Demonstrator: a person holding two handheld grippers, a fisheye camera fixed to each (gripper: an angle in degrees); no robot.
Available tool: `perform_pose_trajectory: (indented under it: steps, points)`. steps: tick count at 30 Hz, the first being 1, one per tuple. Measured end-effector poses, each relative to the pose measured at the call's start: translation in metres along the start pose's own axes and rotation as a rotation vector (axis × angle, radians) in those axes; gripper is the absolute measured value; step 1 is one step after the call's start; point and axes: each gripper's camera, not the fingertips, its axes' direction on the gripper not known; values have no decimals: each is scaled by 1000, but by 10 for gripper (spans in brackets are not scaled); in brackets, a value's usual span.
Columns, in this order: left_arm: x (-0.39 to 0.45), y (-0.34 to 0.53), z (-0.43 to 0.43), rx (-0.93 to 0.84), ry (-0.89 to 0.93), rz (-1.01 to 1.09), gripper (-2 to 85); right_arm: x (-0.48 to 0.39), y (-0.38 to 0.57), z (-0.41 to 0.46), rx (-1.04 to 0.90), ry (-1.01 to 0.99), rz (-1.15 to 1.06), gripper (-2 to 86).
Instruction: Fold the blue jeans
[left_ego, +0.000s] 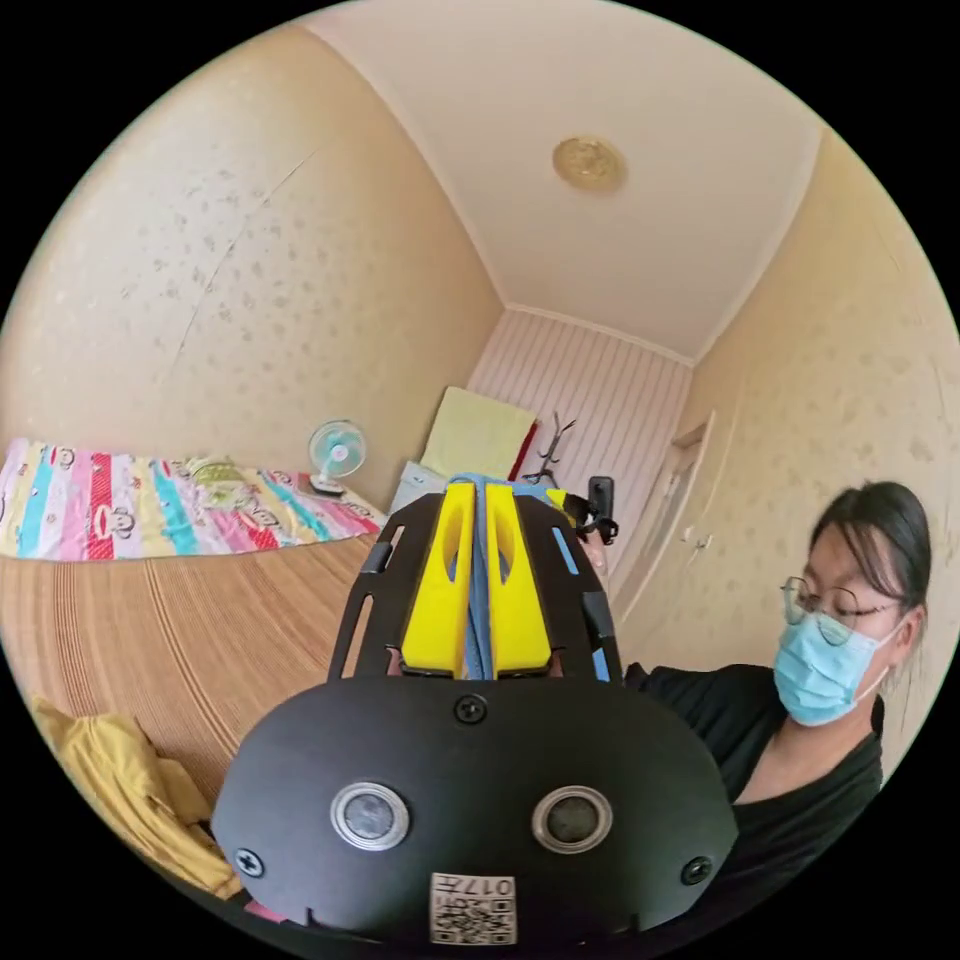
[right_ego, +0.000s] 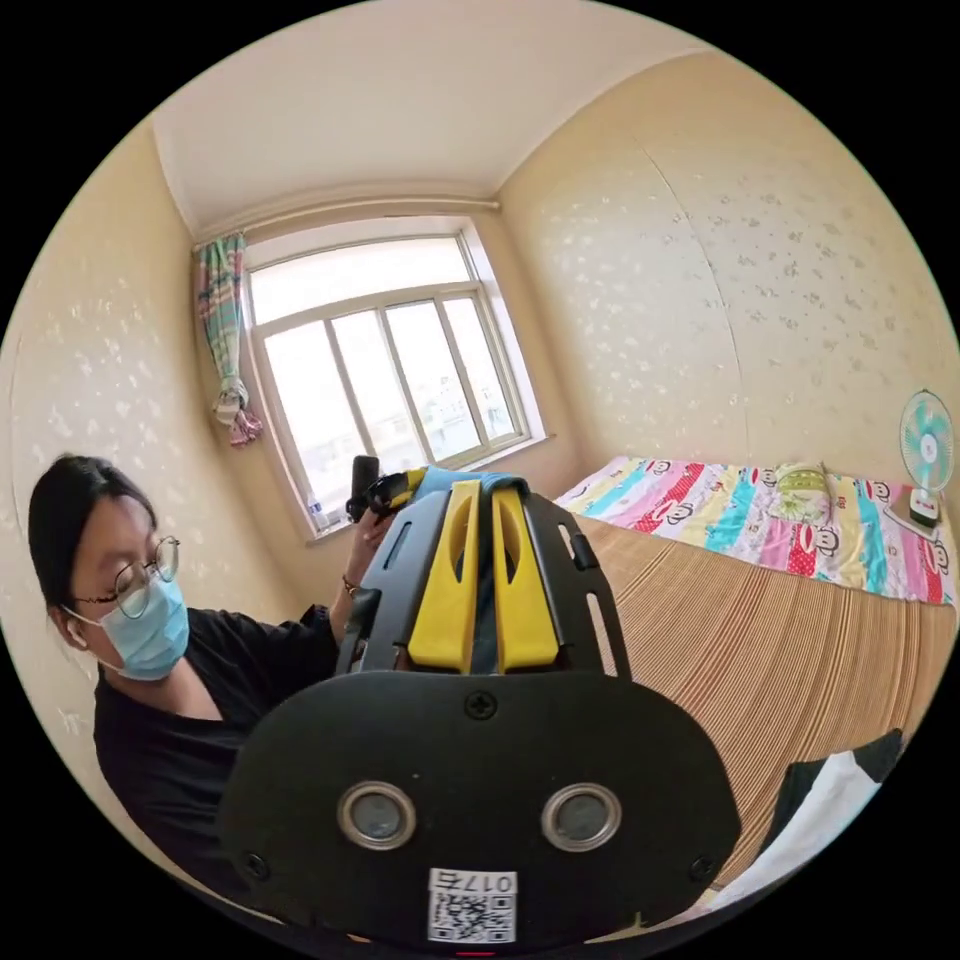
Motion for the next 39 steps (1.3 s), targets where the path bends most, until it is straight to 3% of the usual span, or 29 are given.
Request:
perform_pose_trajectory:
  steps: [3, 8, 11, 15, 20, 25, 30, 32, 39]
  points:
    - [-73, -18, 57, -102, -100, -130, 0, 73, -11, 60, -115, 118, 139, 15]
    - [-156, -20, 112, -142, -122, -270, 0, 135, 0, 134, -37, 383, 163, 16]
    - [-190, 21, 148, -259, -225, -328, 2, 160, 30, 163, -132, 379, 262, 16]
    - [-216, 142, 189, -374, -191, -325, 4, 169, 109, 188, -250, 421, 204, 16]
    - [-189, 306, 203, -436, -124, -334, 4, 143, 270, 174, -342, 363, 221, 18]
    - [-178, 420, 177, -395, -129, -541, 27, 124, 387, 146, -394, 373, 394, 22]
    - [-215, 389, 162, -258, -172, -597, 121, 155, 399, 104, -187, 349, 534, 74]
    - [-239, 365, 183, -265, -161, -596, 151, 200, 379, 111, -135, 212, 619, 135]
    - [-276, 351, 310, -536, -258, -688, 154, 271, 346, 209, -340, 245, 657, 156]
